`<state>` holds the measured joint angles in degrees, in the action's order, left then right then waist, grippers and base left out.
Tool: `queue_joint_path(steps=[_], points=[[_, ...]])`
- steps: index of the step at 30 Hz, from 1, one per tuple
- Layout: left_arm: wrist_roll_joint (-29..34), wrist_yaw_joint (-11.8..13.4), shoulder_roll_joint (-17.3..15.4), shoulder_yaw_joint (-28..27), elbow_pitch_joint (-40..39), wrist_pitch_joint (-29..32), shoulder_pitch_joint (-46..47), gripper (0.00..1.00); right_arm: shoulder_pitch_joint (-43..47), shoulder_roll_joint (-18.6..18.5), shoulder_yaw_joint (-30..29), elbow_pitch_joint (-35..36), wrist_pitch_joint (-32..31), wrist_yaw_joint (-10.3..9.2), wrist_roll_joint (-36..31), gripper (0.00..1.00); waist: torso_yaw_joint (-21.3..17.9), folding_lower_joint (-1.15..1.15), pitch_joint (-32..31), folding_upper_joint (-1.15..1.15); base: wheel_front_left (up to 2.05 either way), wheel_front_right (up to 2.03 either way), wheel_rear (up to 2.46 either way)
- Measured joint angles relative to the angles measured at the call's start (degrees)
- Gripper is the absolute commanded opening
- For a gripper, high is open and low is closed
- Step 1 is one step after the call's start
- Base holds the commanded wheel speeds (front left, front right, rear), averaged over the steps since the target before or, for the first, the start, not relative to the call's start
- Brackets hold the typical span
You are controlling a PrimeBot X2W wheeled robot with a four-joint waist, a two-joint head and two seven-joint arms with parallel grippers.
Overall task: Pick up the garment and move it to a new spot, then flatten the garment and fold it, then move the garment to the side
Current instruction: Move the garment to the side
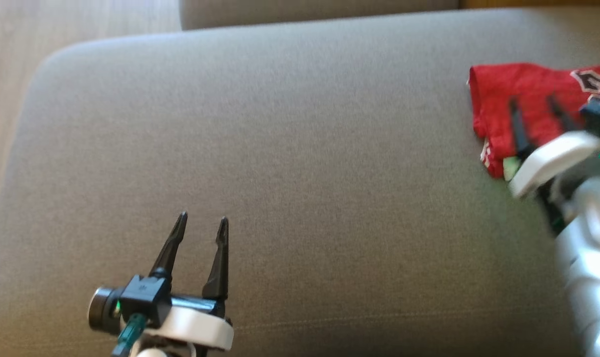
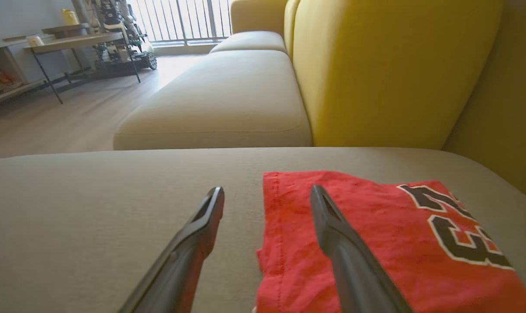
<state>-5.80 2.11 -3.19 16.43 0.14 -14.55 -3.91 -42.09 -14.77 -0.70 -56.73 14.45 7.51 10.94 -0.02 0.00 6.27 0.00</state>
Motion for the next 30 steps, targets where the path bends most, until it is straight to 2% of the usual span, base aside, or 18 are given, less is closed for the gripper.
queue_joint_path(steps=[5,8,13,17,19,23,30], points=[[-1.2,1.1,0.0,-0.4,0.0,0.0,-1.5,1.0,11.6,7.6,-1.9,13.7,0.0,0.0,-4.1,1.0,0.8,0.0,-3.5,0.0,0.0,0.0,0.0],[-2.5,2.4,0.0,-0.8,0.0,0.0,-1.9,1.0,18.3,10.9,-1.4,21.7,0.0,0.0,-6.0,1.0,1.3,0.0,-5.3,0.0,0.0,0.0,0.0],[-4.5,3.0,0.0,-1.0,0.3,0.0,-3.5,1.0,29.0,11.4,-1.4,34.2,0.0,0.0,-6.7,1.0,2.3,0.0,-7.8,0.0,0.0,0.0,0.0],[-4.6,3.5,0.0,-1.4,0.3,0.0,-4.7,1.0,37.3,11.7,-0.4,42.1,0.0,0.0,-3.8,1.0,2.9,0.0,-9.4,0.0,0.0,0.0,0.0],[-5.0,4.0,0.0,-2.1,0.1,0.0,-5.5,1.0,40.8,11.8,-0.2,44.6,0.0,0.0,-3.1,1.0,3.0,0.0,-9.9,0.0,0.0,0.0,0.0],[-5.1,4.5,0.0,-2.7,0.1,0.0,-7.3,1.0,45.6,11.9,1.2,45.2,0.0,-0.01,-2.6,1.0,2.4,0.0,-10.6,0.0,0.0,0.0,0.0],[-2.7,3.4,-0.1,-4.3,0.9,0.0,-9.0,1.0,46.5,12.0,2.1,48.1,0.0,0.0,-3.0,1.0,1.6,0.0,-11.6,0.0,0.0,0.0,0.0]])
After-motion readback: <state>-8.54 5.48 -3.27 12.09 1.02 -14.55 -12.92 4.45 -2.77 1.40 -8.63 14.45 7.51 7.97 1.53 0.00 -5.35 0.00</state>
